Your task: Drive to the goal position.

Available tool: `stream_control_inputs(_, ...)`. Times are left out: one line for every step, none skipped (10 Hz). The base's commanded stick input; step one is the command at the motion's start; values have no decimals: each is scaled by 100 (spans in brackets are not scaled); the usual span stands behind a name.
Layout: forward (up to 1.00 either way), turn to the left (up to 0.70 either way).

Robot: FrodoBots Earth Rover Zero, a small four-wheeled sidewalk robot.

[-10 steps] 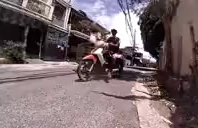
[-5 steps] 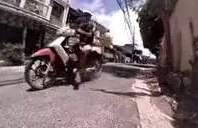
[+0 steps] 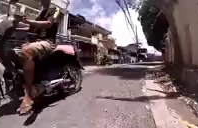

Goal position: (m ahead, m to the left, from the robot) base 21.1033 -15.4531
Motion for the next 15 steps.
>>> stream_control_inputs(100,0)
stream_control_inputs(100,0)
stream_control_inputs(100,0)
stream_control_inputs(100,0)
stream_control_inputs(100,0)
stream_control_inputs(100,0)
stream_control_inputs(100,0)
stream_control_inputs(100,0)
stream_control_inputs(100,0)
stream_control_inputs(100,-21)
stream_control_inputs(100,-40)
stream_control_inputs(100,-40)
stream_control_inputs(100,-40)
stream_control_inputs(100,-40)
stream_control_inputs(100,-40)
